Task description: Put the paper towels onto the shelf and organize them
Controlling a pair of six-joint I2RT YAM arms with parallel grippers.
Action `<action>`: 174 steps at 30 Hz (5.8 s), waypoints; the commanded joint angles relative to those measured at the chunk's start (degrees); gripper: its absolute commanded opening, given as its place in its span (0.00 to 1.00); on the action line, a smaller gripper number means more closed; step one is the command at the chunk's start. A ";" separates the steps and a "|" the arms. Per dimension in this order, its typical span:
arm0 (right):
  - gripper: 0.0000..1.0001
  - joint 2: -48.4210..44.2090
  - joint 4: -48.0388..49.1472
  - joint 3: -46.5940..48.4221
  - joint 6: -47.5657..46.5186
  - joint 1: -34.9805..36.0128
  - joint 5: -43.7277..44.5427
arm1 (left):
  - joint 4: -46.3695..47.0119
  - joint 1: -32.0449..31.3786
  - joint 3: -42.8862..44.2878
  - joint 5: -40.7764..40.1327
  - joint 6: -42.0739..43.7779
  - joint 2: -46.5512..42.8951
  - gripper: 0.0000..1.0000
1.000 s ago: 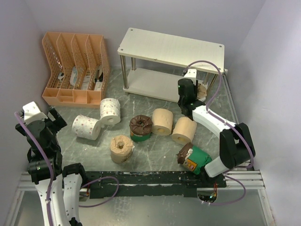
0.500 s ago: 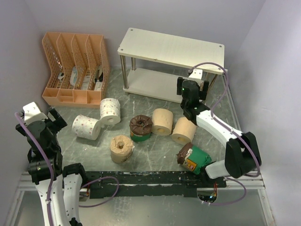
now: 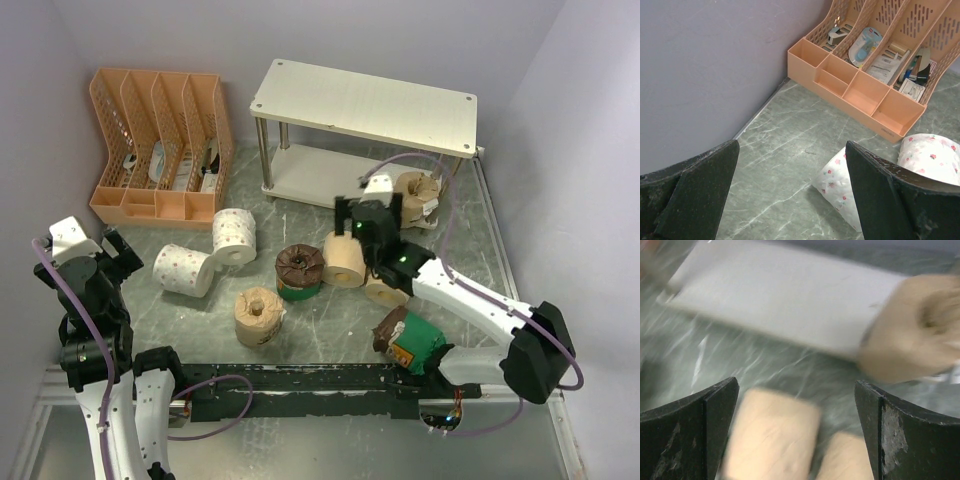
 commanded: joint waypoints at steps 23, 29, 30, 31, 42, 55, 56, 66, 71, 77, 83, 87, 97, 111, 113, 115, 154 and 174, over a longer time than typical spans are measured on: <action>0.89 19.03 -24.49 19.72 -12.83 40.09 -27.99 | 1.66 1.50 -0.48 -6.06 -2.16 -1.56 0.95; 0.84 22.90 -22.79 20.93 -13.49 40.13 -27.19 | 1.84 1.54 -0.81 -6.23 -2.16 -2.06 0.95; 0.82 23.41 -22.63 21.08 -13.57 40.09 -26.92 | 1.84 1.48 -0.80 -6.10 -2.23 -2.09 0.95; 0.79 23.93 -22.56 21.33 -13.66 40.12 -26.79 | 1.84 1.52 -0.79 -6.05 -2.16 -2.16 0.94; 0.00 27.92 -26.53 24.51 -12.55 41.41 -21.96 | 1.93 1.49 -1.12 -5.43 -2.15 -2.41 0.94; 0.00 19.69 -43.83 42.49 -10.90 46.80 6.87 | 2.10 1.48 -1.19 -5.33 -2.41 -2.60 0.94; 0.00 20.27 -45.65 44.66 -10.91 46.84 9.42 | 2.10 1.52 -1.17 -5.34 -2.41 -2.58 0.94; 0.00 19.48 -44.66 42.71 -14.80 32.45 17.71 | 2.28 1.22 -1.37 -5.69 -2.50 -2.66 0.95; 0.00 16.71 -31.12 34.71 -21.98 20.72 15.68 | 2.60 1.21 -1.55 -6.98 -2.85 -3.71 0.94; 0.00 17.11 -19.06 29.81 -27.86 10.82 9.11 | 2.58 1.21 -1.63 -6.57 -2.98 -5.26 0.95; 0.00 19.49 -11.81 27.18 -29.15 2.63 1.36 | 2.53 1.34 -1.58 -6.71 -2.94 -6.30 0.94; 0.00 22.81 -9.59 27.00 -29.54 -1.02 0.28 | 2.68 1.30 -1.65 -7.31 -2.92 -6.32 0.95; 0.55 24.83 -8.61 26.67 -28.40 -2.58 0.17 | 2.89 1.40 -1.72 -7.62 -2.86 -6.30 0.95; 1.00 2.92 -17.36 2.22 -9.18 20.15 4.94 | 2.89 1.92 -1.71 -7.04 -2.86 -5.71 0.94; 1.00 -1.16 -18.16 -1.45 -7.28 20.79 3.84 | 2.97 1.95 -1.73 -6.80 -2.85 -5.65 0.94; 1.00 -2.89 -20.92 -0.52 -5.48 21.63 3.42 | 3.07 1.85 -1.82 -6.56 -2.98 -5.70 0.95; 0.00 -1.54 -17.18 0.34 12.48 17.17 -3.15 | 3.20 0.89 -1.97 -6.30 -2.83 -6.71 0.94; 0.00 7.16 -15.84 12.70 67.93 11.05 -7.94 | 2.87 1.11 -1.89 -6.03 -2.94 -6.79 0.95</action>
